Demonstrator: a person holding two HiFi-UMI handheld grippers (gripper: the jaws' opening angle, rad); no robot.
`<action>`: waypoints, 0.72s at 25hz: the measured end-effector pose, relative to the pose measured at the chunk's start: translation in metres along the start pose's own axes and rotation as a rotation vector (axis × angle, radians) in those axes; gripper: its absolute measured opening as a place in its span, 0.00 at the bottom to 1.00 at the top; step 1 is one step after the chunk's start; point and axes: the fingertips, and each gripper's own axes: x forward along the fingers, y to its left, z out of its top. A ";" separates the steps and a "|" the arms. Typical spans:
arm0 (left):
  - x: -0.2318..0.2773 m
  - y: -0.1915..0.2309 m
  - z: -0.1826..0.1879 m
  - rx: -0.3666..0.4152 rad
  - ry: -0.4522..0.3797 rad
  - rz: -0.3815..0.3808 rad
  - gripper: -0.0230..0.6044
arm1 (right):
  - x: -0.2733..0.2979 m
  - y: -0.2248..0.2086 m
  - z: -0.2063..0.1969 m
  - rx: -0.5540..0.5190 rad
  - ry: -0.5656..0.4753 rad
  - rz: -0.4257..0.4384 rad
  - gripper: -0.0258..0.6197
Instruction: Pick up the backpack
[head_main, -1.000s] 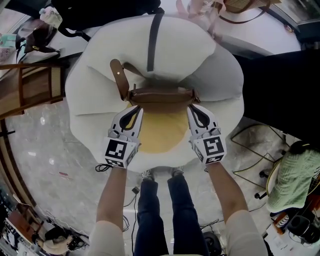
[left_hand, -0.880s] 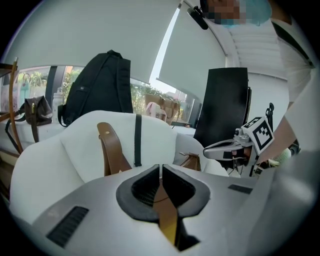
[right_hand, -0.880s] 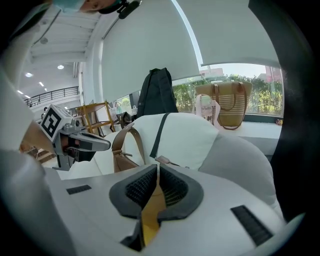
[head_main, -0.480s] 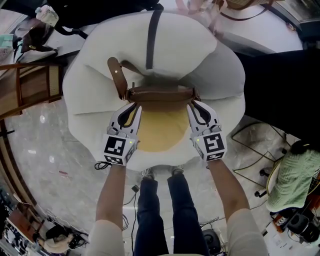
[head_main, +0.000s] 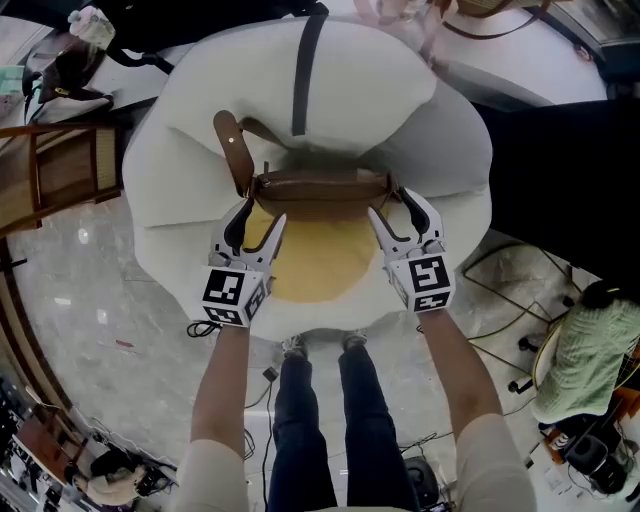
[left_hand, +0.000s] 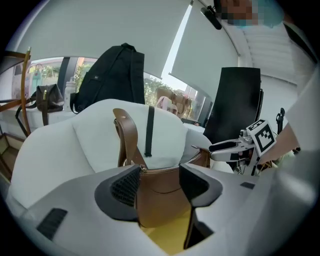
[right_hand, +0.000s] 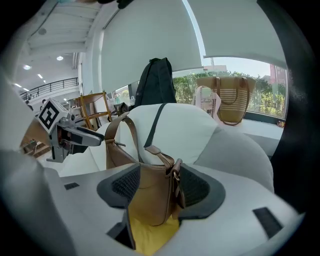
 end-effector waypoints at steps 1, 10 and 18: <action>0.001 0.001 -0.001 -0.008 0.003 0.002 0.43 | 0.001 -0.001 0.000 -0.002 0.002 0.003 0.41; 0.005 0.011 -0.007 -0.009 0.006 0.019 0.45 | 0.008 -0.014 -0.006 -0.030 0.019 -0.007 0.46; -0.001 0.010 -0.012 -0.012 -0.015 0.038 0.50 | 0.018 -0.017 -0.009 -0.067 0.023 0.062 0.49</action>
